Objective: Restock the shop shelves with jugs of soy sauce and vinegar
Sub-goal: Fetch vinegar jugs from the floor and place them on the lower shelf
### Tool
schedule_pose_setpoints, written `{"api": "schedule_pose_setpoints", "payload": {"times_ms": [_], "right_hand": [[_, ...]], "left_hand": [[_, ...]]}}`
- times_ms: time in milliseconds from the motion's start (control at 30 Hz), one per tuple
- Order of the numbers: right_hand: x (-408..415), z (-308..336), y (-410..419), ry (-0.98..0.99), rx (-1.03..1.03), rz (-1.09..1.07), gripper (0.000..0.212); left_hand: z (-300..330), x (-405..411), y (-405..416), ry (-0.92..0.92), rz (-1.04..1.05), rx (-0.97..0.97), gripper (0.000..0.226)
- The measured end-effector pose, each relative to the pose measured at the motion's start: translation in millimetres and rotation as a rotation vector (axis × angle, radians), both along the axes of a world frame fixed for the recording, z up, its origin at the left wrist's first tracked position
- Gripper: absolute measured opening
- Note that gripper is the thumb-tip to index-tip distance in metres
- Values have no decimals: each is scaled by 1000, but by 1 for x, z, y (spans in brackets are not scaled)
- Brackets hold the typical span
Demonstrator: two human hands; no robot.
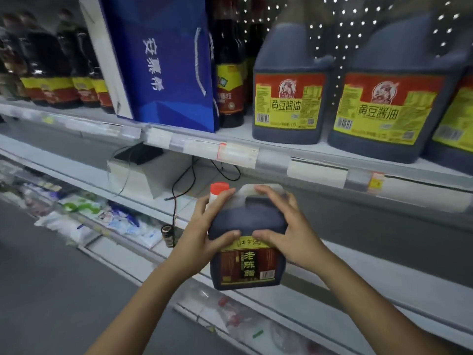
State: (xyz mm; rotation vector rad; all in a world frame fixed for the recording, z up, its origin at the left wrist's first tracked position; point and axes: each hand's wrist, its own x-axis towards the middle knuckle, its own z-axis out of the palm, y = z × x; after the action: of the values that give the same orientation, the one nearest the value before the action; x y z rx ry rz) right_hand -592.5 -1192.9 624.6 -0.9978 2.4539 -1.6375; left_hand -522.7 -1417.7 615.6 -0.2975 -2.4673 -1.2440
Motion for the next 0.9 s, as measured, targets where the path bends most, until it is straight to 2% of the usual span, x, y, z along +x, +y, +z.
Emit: {"api": "schedule_pose_setpoints", "payload": {"times_ms": [233, 367, 533, 633, 767, 900], "right_hand": [[-33, -26, -41, -53, 43, -216, 81], [-45, -42, -63, -108, 98, -408, 72], [-53, -54, -69, -136, 229, -606, 65], [-54, -58, -66, -139, 287, -671, 64], [-53, -62, -59, -112, 270, -728, 70], [-53, -65, -56, -106, 313, -719, 68]], "left_hand": [[-28, -86, -55, -33, -238, -42, 71], [-37, -135, -78, -84, -386, -67, 69], [-57, -185, -80, -168, -447, -150, 69], [-61, -195, -67, -134, -564, -92, 75], [-60, -204, -55, -109, -607, -90, 82], [-66, -206, -53, -59, -627, -126, 75]]}}
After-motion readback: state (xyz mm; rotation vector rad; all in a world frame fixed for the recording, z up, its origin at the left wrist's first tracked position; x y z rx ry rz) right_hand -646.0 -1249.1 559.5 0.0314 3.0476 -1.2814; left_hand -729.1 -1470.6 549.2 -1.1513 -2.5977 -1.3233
